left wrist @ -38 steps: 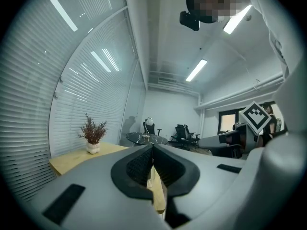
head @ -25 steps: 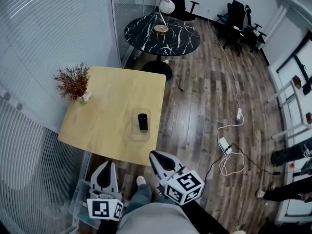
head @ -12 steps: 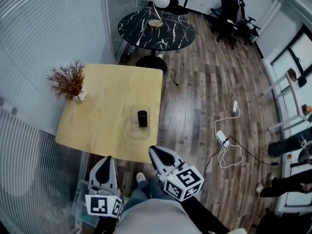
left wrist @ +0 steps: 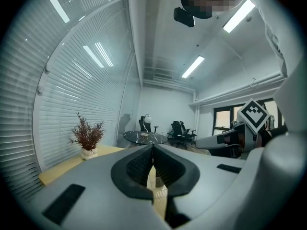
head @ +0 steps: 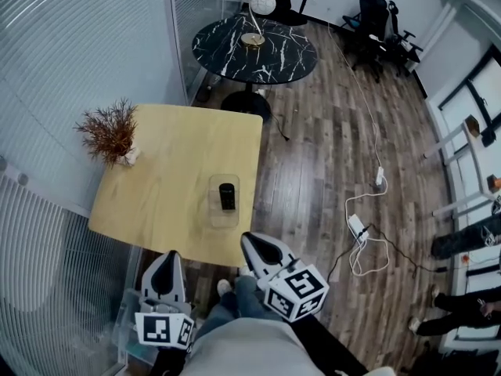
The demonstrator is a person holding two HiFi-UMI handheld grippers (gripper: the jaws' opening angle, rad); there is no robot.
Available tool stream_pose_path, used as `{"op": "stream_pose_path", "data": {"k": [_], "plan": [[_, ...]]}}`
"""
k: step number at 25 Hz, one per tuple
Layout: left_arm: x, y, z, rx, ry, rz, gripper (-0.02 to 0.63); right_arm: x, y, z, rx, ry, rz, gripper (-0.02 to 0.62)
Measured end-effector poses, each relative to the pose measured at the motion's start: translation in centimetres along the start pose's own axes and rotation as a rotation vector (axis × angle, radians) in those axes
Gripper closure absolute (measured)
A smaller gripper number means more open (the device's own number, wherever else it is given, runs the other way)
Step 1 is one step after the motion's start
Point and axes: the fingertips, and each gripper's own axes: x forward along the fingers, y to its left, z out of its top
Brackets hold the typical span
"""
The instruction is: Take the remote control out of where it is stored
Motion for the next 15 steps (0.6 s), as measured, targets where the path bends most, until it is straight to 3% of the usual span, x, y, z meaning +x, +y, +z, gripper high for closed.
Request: {"op": "stream_pose_path", "data": {"k": [15], "plan": [[4.5,-0.9,1.0,-0.020,0.005,0.073,0.598,3.1,-4.5,1.8,-0.006,0.062,0.066,0.592]]}}
